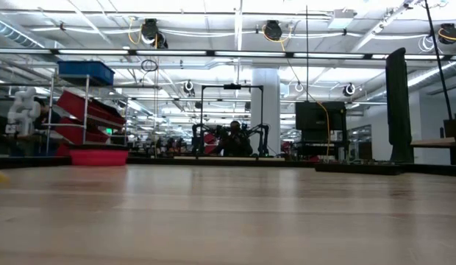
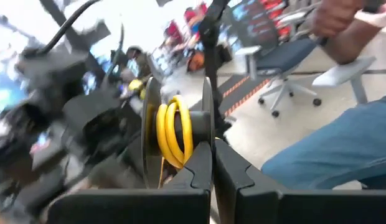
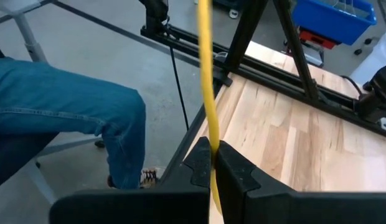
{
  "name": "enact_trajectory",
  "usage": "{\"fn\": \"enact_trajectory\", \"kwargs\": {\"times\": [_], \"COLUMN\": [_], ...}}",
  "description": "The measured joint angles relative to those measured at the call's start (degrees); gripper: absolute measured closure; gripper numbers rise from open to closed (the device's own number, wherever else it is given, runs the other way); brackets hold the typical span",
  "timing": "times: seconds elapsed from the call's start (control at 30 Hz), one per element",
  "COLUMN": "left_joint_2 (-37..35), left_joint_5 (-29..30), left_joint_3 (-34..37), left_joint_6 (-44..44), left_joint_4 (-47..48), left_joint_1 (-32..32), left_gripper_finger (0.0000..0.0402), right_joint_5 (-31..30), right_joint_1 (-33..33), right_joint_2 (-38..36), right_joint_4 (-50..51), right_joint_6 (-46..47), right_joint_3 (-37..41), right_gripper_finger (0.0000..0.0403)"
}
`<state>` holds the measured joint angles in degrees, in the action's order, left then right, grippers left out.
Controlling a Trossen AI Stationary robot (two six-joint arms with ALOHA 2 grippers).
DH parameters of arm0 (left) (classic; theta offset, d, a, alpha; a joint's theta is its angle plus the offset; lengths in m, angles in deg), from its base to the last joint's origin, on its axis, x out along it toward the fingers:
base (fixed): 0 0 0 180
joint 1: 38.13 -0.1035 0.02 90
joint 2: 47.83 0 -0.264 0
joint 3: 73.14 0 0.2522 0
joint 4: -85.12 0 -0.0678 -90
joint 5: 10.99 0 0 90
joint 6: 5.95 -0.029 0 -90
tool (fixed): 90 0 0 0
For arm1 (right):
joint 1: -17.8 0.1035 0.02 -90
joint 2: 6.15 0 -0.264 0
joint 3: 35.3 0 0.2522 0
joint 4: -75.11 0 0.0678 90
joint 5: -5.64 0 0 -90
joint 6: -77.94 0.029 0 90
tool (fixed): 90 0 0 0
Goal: Coil cords
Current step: Coil the yellow cable wire onto the spool
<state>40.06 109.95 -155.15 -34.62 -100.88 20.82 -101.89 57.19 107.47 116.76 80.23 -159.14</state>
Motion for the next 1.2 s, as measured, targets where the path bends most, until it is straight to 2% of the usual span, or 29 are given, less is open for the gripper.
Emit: {"fn": "enact_trajectory", "kwargs": {"times": [0.1,0.23,0.5,0.73,1.2], "left_joint_2": [2.4,4.2,4.8,4.8,4.7], "left_joint_5": [-2.6,-3.0,-7.5,-9.5,-9.9], "left_joint_3": [0.0,0.0,0.0,0.0,0.0], "left_joint_6": [-4.2,-7.7,-7.8,-7.8,-7.8], "left_joint_4": [-4.4,-6.8,-7.8,-8.4,-10.5], "left_joint_1": [-1.0,-2.4,-3.9,-3.7,-2.4], "left_gripper_finger": [0.0400,0.0400,0.0400,0.0400,0.0400], "right_joint_5": [0.4,5.2,8.8,8.9,8.9], "right_joint_1": [0.0,0.0,-0.6,-2.3,-1.8], "right_joint_2": [0.0,0.2,2.4,3.6,3.8], "right_joint_4": [0.1,-1.6,-6.1,-6.8,-3.7], "right_joint_6": [0.0,-0.1,-3.4,-2.8,1.4], "right_joint_3": [0.0,0.0,0.0,0.0,0.0], "right_gripper_finger": [0.0403,0.0403,0.0403,0.0399,0.0305]}}
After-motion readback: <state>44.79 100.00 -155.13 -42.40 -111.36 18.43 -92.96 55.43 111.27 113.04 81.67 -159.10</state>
